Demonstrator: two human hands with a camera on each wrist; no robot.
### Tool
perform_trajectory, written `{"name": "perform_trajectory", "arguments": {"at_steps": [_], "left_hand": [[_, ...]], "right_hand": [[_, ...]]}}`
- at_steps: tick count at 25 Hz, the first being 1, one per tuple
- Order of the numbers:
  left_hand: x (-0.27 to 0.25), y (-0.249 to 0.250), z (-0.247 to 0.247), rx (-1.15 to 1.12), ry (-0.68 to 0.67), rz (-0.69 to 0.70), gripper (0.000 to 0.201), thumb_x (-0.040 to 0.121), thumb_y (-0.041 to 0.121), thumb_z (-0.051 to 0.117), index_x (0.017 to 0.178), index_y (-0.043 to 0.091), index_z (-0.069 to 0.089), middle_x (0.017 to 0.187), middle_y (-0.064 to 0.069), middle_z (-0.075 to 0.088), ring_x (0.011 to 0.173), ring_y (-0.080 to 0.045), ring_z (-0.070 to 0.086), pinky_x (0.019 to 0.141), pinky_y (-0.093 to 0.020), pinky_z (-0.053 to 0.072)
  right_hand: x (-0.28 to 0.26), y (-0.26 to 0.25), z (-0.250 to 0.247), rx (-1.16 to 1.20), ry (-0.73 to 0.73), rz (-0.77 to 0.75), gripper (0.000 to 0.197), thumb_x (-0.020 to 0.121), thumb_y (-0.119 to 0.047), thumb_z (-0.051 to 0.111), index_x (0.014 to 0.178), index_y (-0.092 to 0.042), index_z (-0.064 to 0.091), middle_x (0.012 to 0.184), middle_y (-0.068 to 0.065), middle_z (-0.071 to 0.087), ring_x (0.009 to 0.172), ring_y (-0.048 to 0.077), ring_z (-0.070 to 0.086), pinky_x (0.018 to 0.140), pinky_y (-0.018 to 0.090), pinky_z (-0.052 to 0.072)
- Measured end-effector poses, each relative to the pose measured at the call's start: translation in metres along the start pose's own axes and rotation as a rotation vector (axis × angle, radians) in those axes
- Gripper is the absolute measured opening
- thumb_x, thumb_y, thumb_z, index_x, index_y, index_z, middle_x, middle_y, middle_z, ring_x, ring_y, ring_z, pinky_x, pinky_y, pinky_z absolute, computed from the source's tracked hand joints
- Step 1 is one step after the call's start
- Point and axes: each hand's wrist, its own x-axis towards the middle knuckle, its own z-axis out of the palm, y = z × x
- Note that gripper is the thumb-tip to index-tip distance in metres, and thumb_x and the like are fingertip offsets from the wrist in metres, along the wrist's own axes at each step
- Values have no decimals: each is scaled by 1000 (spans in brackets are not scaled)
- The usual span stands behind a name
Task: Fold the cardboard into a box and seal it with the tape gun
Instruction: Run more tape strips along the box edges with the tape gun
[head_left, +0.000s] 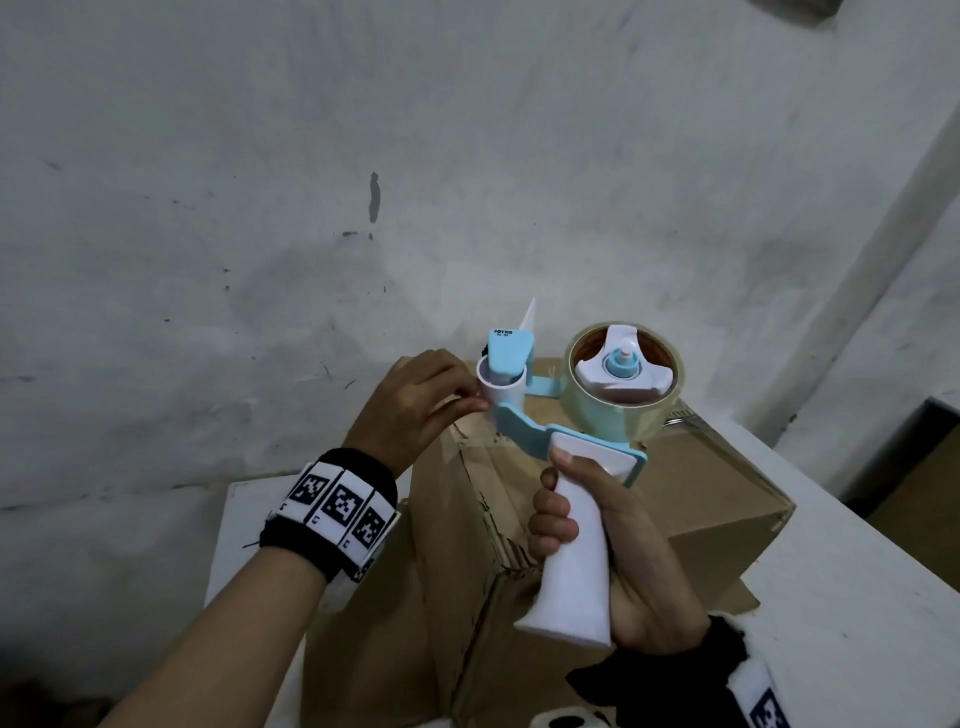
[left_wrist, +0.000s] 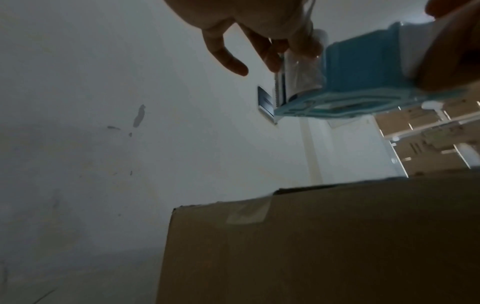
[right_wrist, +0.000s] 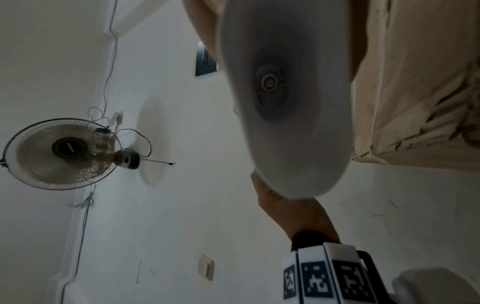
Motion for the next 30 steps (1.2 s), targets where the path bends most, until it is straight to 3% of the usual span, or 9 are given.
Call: {"name": "perform_trajectory", "arguments": {"at_steps": [7,11,14,17,21,23,26,28,30], "left_hand": [[-6,-9,10,72,-49,65,30,95,39,35,89,12,49,85,-7,59,78,-15,45,68,-26,40],[-4,-11,10,37,-123,138,37,98,37,29,99,8,51,97,-7,52,85,-18,45,75,-27,40],[2,-13,7,140,-138,125,38,97,41,27,87,11,49,78,-14,59,75,-14,39,68,-25,36],[-9,-15,3,121,-165,-46,41,92,56,26,84,20,42,77,-11,57,73,-9,38,69,-20,34],[-29,-19,-7,129,-133,-192,57,82,72,25,99,21,43,98,2,43,82,-4,38,72,-9,29],[-40,-21,-15,88,-132,-263,63,84,71,18,114,23,44,96,5,44,78,-2,39,72,-18,34],[-55,-23,-26,50,-122,-527,63,86,67,12,130,35,44,65,6,49,60,-11,48,68,-32,42],[-44,-15,-26,-134,-161,-850,50,88,64,18,110,42,58,56,3,44,55,-13,45,69,-32,39],[-14,-8,-21,-424,-182,-1075,50,95,52,22,92,34,69,56,0,40,59,-16,41,68,-30,34]], "right_hand": [[-6,-4,-7,-115,37,-71,16,71,-21,62,71,-11,49,48,1,43,33,8,39,35,18,39],[-12,-8,-14,-309,64,-179,18,67,-19,63,66,-10,48,47,4,41,33,10,37,36,20,33],[-5,-14,-12,-272,43,-172,18,67,-20,63,70,-11,48,47,3,40,32,9,36,35,19,35],[5,-15,-11,-271,17,-165,18,68,-22,63,71,-12,49,47,2,41,32,9,37,33,19,36],[12,-8,-11,-361,1,-165,17,73,-23,65,71,-13,51,49,3,43,34,11,38,36,18,35],[17,-13,-11,-398,53,-237,18,77,-22,63,71,-11,51,48,3,43,34,11,38,36,18,34],[24,-43,-8,-360,110,-361,19,82,-20,59,70,-11,48,46,2,41,32,9,36,34,17,33],[26,-62,-4,-368,131,-360,22,89,-19,53,70,-12,46,42,0,41,30,8,36,33,15,33],[31,-70,6,-422,133,-335,25,91,-19,51,68,-13,44,40,-1,41,30,8,36,33,15,33]]}}
